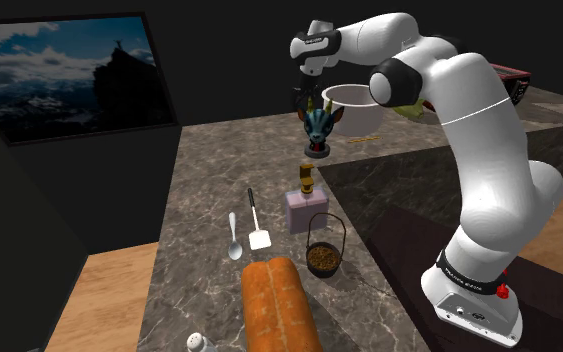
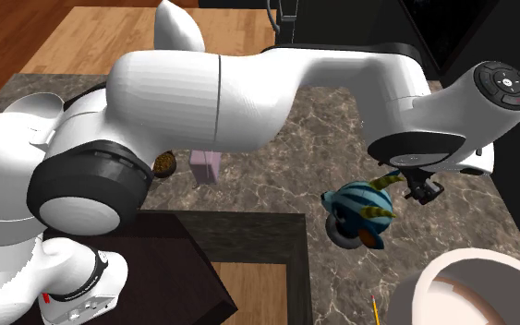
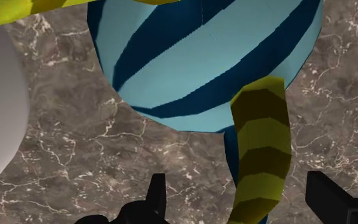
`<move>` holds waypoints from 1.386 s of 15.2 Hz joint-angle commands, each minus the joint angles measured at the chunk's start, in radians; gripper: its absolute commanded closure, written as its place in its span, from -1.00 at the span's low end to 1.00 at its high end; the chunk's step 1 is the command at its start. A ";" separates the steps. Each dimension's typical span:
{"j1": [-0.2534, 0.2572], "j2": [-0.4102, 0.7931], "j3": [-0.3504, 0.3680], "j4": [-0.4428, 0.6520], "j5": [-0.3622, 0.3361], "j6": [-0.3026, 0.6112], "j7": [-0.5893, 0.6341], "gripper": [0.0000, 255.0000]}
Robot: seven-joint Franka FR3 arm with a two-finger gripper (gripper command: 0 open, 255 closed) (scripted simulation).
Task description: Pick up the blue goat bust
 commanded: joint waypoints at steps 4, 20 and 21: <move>0.002 0.002 0.001 -0.013 0.001 0.011 -0.003 1.00; -0.010 -0.002 -0.004 0.088 -0.009 -0.090 0.023 1.00; -0.012 -0.001 -0.004 0.103 -0.009 -0.103 0.026 1.00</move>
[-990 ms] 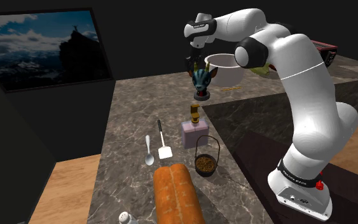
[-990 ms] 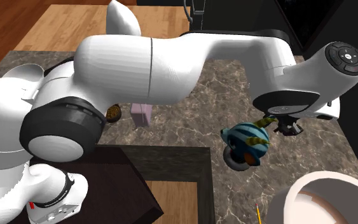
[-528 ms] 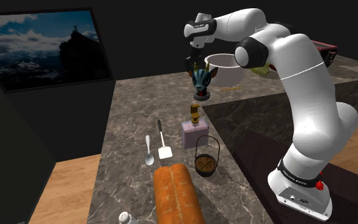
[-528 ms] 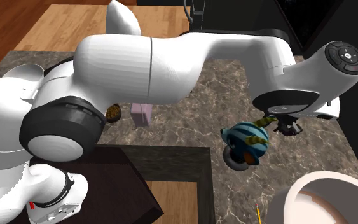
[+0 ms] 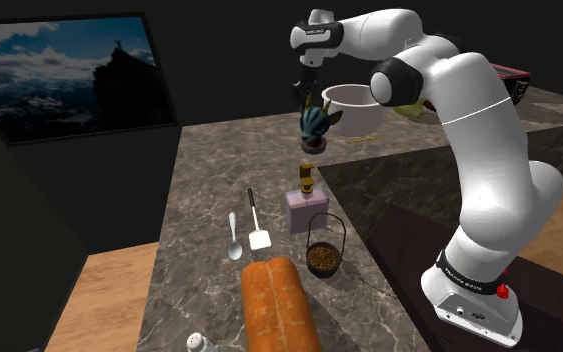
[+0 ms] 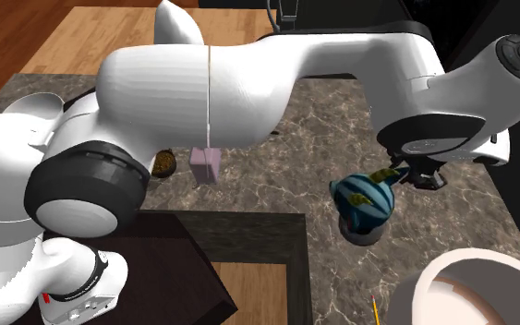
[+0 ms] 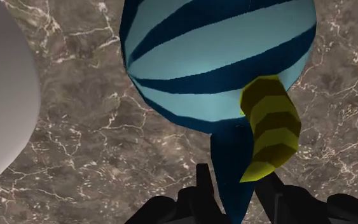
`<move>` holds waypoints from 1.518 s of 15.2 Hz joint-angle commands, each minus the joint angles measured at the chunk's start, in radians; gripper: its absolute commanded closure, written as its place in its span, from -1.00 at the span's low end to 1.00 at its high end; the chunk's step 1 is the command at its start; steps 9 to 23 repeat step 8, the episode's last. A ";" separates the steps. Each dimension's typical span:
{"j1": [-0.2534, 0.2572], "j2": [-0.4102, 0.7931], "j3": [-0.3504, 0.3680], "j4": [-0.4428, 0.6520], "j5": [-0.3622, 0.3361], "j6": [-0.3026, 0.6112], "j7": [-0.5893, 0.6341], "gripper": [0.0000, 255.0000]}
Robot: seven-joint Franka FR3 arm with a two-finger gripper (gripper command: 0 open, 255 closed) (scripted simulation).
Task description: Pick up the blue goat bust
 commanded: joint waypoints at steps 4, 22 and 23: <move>-0.015 0.012 0.000 0.097 -0.003 -0.079 0.019 1.00; -0.023 0.021 0.001 0.143 -0.004 -0.113 0.028 1.00; -0.023 0.021 0.001 0.143 -0.004 -0.113 0.028 1.00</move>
